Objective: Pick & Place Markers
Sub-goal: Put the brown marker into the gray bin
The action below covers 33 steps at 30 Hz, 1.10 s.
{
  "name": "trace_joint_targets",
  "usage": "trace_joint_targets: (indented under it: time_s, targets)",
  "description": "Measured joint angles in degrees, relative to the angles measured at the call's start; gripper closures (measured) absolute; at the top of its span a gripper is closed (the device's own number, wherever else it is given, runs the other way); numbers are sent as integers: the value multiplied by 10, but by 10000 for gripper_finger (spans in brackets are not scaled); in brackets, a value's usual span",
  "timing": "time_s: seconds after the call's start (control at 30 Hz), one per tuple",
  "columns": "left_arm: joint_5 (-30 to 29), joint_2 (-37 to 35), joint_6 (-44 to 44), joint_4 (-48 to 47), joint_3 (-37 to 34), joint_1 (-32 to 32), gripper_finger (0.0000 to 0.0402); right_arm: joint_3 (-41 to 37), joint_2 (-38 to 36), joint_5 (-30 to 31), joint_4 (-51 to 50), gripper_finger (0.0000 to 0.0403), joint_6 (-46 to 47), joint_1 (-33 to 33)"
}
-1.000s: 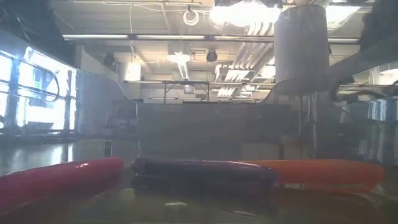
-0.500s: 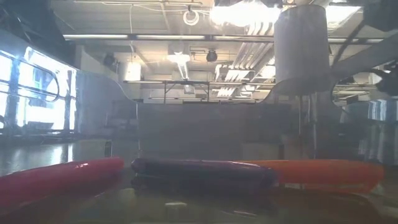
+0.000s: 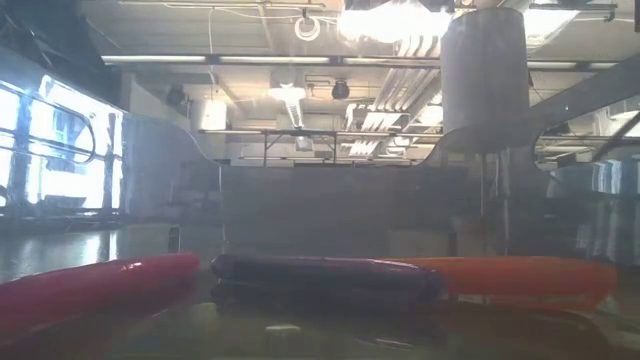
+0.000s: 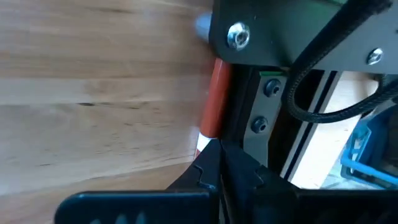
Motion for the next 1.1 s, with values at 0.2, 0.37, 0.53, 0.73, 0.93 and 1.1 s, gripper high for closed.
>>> trace_joint_targets:
  time_s: [0.2, 0.37, 0.53, 0.73, 0.93, 1.1]
  targets:
    - [1, 0, 0, 0, 0, 0, 402, -24, 0, -9, 27, 402, 21, 0]
    - [2, 0, 0, 0, 0, 0, 402, -50, -3, -25, 79, 402, 34, -2]
    - [3, 0, 0, 0, 0, 0, 402, -32, 0, 10, 67, 402, 20, -1]
    - [3, 0, 19, 0, 0, 0, 402, 4, 1, 89, 68, 402, 10, 3]
    - [1, 0, 26, 0, 0, 0, 402, 62, 1, 92, 2, 402, 15, 3]
    - [0, 0, 36, 0, 0, 0, 402, 117, 1, 107, -32, 402, 23, 3]
